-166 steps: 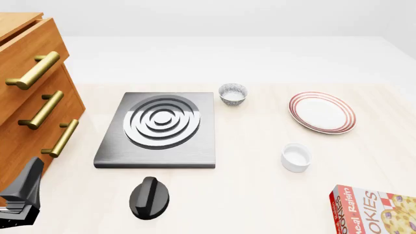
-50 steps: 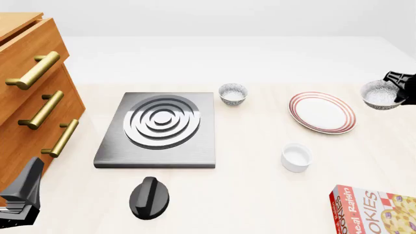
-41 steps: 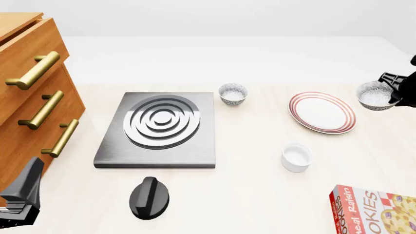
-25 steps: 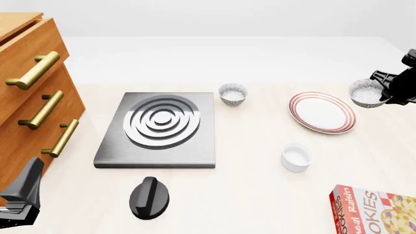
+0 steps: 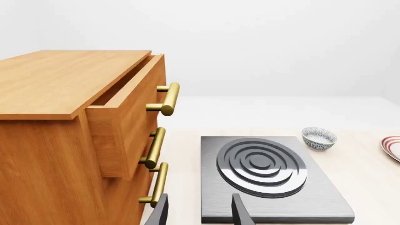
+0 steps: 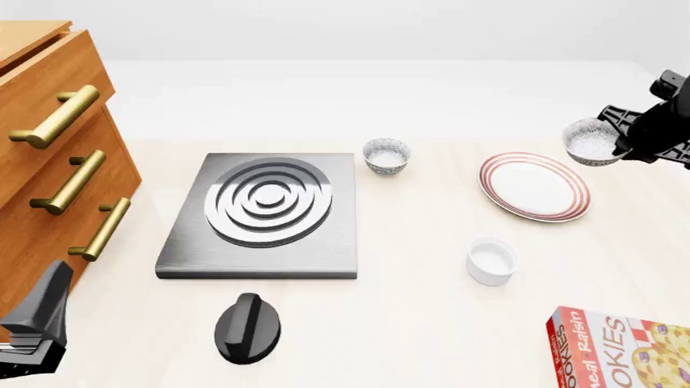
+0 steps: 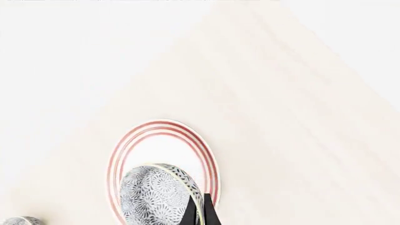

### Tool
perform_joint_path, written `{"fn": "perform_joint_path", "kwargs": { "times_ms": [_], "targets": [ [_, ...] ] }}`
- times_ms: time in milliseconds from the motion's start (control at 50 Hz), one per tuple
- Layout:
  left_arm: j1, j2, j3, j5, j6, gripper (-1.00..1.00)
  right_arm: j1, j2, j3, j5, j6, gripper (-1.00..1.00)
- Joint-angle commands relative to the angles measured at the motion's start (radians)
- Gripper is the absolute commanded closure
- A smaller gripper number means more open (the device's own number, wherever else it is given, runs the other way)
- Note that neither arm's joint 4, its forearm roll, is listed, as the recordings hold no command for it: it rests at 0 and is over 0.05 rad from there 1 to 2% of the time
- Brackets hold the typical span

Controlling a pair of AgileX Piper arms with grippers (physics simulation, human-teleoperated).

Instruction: Pick the akita bowl next to the cookies box and place it on the plate.

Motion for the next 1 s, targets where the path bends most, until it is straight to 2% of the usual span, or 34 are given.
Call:
{"fn": "perform_joint_path", "kwargs": {
  "times_ms": [20,560,1000],
  "targets": [
    [0.000,0.000,0.000,0.000,0.000,-1.00,0.027,-0.006,-0.003,-0.018,0.015,1.00],
    [0.000,0.000,0.000,0.000,0.000,-1.00,0.097,-0.017,0.000,-0.036,0.046,1.00],
    [0.000,0.000,0.000,0.000,0.000,-1.00,0.137,-0.102,0.115,-0.087,0.069,1.00]
  ]
}}
